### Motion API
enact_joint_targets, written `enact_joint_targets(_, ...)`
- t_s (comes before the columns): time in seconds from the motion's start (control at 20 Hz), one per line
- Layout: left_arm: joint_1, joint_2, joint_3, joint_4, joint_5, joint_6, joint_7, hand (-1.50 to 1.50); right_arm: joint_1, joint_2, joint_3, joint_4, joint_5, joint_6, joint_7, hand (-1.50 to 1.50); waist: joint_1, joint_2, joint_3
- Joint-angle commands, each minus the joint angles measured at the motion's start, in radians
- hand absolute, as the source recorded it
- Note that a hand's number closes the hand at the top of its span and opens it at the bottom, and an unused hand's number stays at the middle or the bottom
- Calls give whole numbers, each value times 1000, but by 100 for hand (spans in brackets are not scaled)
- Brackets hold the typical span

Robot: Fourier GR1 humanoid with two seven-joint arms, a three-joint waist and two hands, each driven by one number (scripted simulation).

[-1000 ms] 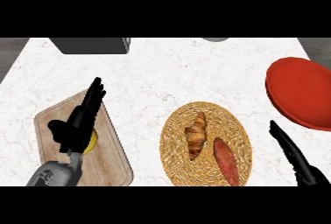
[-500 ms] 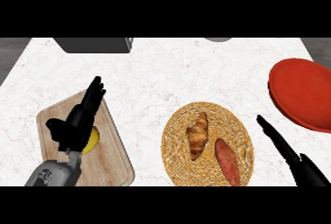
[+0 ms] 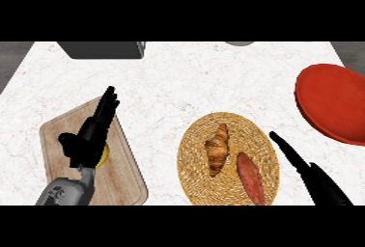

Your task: Pick the sweet potato from the placemat and place it in the bowl

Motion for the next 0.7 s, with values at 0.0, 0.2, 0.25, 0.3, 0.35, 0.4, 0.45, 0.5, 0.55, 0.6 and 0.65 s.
enact_joint_targets(0.0,5,-24,31,-16,-26,-17,13,0,42,8,-54,3,-21,80,-48,-150,-2,-1,0)
enact_joint_targets(0.2,-9,-32,58,15,-21,-29,6,0,80,27,-113,-22,-108,93,-102,-150,-5,-1,0)
enact_joint_targets(0.25,-11,-35,32,-30,-51,-24,54,0,56,54,-101,-48,-94,93,-62,-150,-3,-1,0)
enact_joint_targets(0.3,41,-10,64,-4,-10,-73,-23,0,150,53,-89,17,-72,79,-219,-150,-5,-1,0)
enact_joint_targets(0.35,48,-42,34,-23,-56,-45,-19,0,75,72,-116,15,-99,104,-156,-150,-1,-1,0)
enact_joint_targets(0.4,-24,-38,80,23,-35,-59,15,0,116,84,-105,-10,-75,95,-176,-150,-5,-1,0)
enact_joint_targets(0.45,28,-19,60,-79,-39,-74,61,0,56,125,-71,-11,-56,87,-100,-150,0,-1,0)
enact_joint_targets(0.5,-20,-7,77,-90,-43,-56,130,0,121,74,-144,2,-130,131,-194,-150,-3,-1,0)
enact_joint_targets(0.55,41,-39,69,-3,-49,-78,-10,0,161,84,-139,-23,-122,133,-204,-150,-4,-1,0)
enact_joint_targets(0.6,48,-19,97,-29,-21,-115,5,0,95,129,-122,20,-106,120,-153,-150,-1,-1,0)
enact_joint_targets(0.65,-21,-27,107,-35,-45,-86,57,0,96,136,-131,67,-91,123,-223,-150,-2,-1,0)
